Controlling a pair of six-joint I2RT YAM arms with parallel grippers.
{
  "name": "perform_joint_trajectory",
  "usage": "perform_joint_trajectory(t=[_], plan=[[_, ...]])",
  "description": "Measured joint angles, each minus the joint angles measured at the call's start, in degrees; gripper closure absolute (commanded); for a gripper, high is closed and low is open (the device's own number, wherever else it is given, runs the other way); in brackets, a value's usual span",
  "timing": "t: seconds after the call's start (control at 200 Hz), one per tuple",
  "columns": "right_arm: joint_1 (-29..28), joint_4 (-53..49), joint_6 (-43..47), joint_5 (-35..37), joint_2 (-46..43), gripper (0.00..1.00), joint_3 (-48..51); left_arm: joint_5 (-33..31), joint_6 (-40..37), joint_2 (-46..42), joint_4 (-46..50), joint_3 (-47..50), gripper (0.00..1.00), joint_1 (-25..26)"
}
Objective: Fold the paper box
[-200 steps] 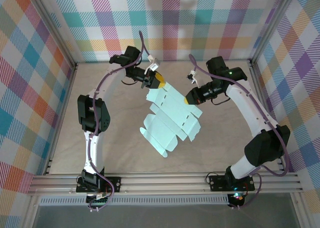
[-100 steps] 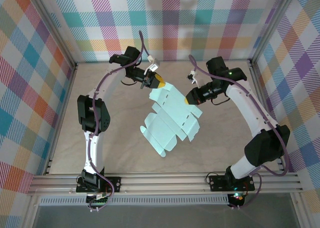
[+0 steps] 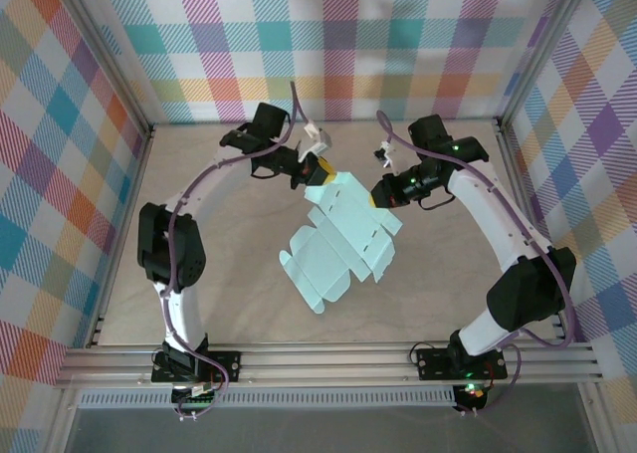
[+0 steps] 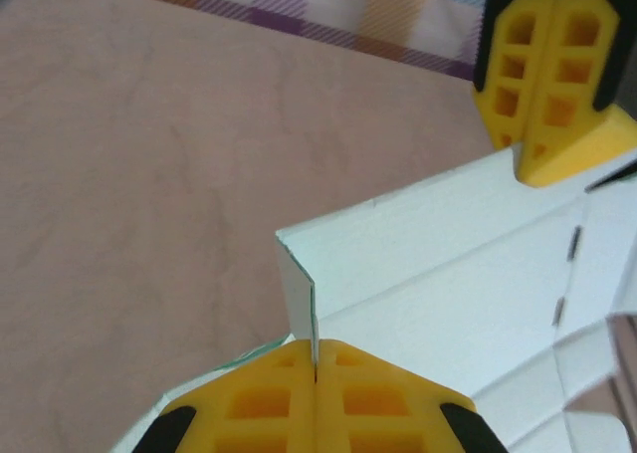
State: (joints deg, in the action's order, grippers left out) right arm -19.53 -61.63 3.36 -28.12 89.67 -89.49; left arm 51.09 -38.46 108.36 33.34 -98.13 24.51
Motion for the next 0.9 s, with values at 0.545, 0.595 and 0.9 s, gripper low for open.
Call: perform_joint_trajectory(t=[0.545,0.595,0.9], plan=[[0.46,6.19,-7.69,3.06,-0.31,1.0,1.42,-57.68,25.14,-8.04,-28.79,16.11,0.99,21.0],[0.46,6.49,-8.07,3.06,-0.48,1.0,1.46,-62.29,25.44,-7.3,-29.03,15.58,0.99,22.67],[0.81,7.76,-8.98,4.57,-1.05,1.0,2.93,-72.63,27.21,-3.21,-28.85,12.35,0.98,26.36]])
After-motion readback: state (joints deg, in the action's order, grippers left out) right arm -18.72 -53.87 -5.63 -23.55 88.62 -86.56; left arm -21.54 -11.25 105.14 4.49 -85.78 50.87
